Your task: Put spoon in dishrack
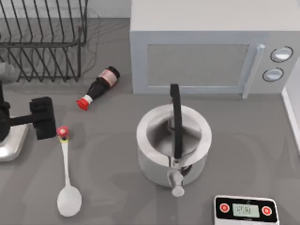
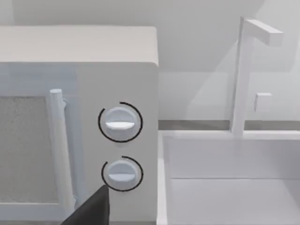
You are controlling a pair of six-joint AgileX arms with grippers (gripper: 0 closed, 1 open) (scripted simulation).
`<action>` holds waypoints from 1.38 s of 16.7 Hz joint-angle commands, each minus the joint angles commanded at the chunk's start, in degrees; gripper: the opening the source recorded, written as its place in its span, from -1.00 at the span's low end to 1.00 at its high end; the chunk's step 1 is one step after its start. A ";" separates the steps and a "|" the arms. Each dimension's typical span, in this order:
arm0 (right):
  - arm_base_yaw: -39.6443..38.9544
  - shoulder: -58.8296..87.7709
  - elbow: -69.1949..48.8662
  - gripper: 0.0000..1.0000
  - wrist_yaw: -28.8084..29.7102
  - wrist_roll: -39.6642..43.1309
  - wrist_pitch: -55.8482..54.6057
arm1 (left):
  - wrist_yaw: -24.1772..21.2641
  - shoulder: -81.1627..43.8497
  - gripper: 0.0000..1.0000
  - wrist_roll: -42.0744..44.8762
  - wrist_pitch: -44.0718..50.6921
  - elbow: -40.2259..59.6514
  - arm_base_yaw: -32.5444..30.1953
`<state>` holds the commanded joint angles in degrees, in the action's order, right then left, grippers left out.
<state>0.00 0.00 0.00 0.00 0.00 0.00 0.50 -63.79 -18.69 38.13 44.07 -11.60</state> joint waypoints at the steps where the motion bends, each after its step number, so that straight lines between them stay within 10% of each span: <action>1: 0.00 0.00 0.00 1.00 0.00 0.00 0.00 | 0.04 -5.31 1.00 -1.55 3.18 3.58 -0.97; 11: 0.00 0.00 0.00 1.00 0.00 0.00 0.00 | -0.19 -36.87 1.00 -11.48 22.12 27.21 -7.05; 23: 0.00 0.00 0.00 1.00 0.00 0.00 0.00 | -0.22 -42.56 1.00 -11.26 9.58 20.54 -6.88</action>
<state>0.00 0.00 0.00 0.00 0.00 0.00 0.27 -106.35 -29.95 47.71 64.61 -18.48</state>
